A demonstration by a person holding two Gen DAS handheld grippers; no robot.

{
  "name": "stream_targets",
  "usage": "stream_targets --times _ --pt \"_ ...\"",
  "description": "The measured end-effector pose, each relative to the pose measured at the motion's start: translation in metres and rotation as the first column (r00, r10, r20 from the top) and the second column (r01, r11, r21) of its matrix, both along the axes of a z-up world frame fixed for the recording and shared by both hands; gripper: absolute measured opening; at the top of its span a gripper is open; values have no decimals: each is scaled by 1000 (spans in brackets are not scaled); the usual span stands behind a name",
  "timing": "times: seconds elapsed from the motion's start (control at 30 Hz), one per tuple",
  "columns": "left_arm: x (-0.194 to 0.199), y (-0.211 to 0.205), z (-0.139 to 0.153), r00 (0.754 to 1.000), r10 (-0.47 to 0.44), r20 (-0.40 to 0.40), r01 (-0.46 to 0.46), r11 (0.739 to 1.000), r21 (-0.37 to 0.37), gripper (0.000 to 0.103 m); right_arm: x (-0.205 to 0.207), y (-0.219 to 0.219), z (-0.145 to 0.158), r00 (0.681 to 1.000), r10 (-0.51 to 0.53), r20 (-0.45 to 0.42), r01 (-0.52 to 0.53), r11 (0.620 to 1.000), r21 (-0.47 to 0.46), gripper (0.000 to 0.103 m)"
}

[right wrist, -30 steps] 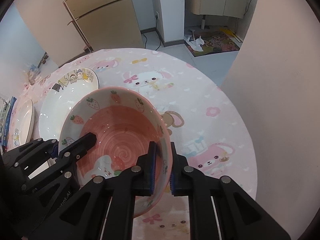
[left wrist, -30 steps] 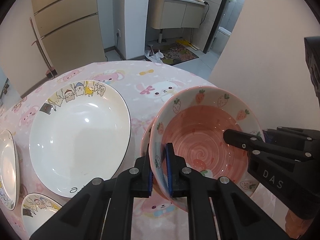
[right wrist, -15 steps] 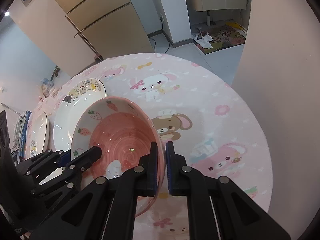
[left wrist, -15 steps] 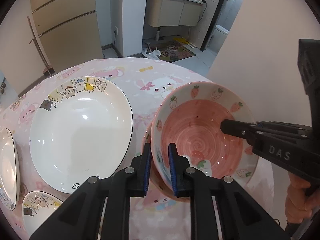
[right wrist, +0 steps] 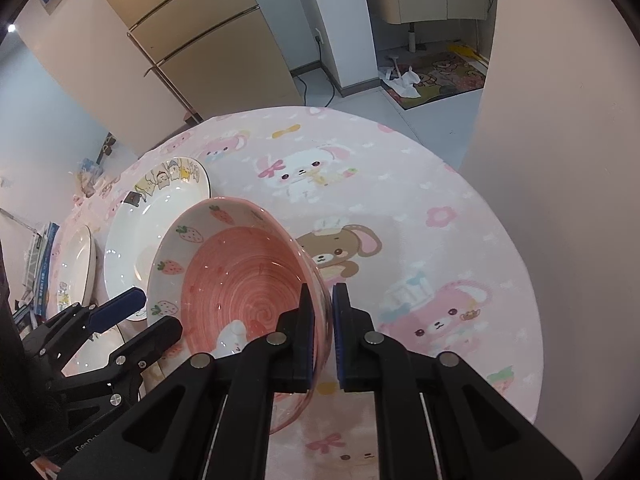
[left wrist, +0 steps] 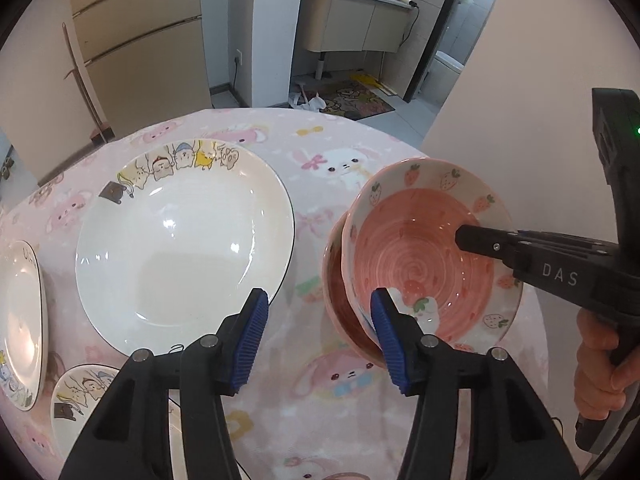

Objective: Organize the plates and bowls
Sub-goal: 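Lower the pink bowl into the other pink bowl and open both grippers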

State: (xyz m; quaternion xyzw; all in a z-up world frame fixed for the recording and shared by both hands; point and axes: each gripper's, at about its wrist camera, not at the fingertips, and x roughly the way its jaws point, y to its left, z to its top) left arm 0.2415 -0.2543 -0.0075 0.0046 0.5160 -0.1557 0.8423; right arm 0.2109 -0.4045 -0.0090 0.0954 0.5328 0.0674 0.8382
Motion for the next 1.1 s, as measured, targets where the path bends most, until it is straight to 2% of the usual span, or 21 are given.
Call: stream_targets --times 0.1,0.17,0.2,0.33,0.8,0.93,1.0,1.1 --pt "-1 -1 -4 1000 7 -9 -7 1000 3 52 1 1 0 1000 0 -1 0 1000 -14 9" --pt "0 -2 -7 1000 -1 -22 0 1000 -27 37 1 4 0 1000 2 4 -2 999 -35 9" --pt "0 -3 -9 999 -17 -34 15 998 -60 20 0 6 1 1000 4 9 -4 999 -50 9" --pt "-3 -9 -9 1000 -7 -13 7 1000 -23 17 -1 14 2 1000 14 22 -11 994 -107 9" --pt "-4 -5 -2 1000 -3 -7 2 1000 -32 14 0 -7 2 999 -9 -35 10 999 30 11" --pt "-5 -2 5 1000 5 -2 -6 999 -46 12 -5 -8 16 1000 -22 9 22 1000 -7 11" --pt "-6 -1 9 1000 9 5 -8 999 -41 12 -8 -6 23 999 -15 35 16 999 -43 3" --pt "-10 2 13 1000 10 9 -9 999 -43 12 -12 -6 29 999 -14 45 17 998 -58 2"
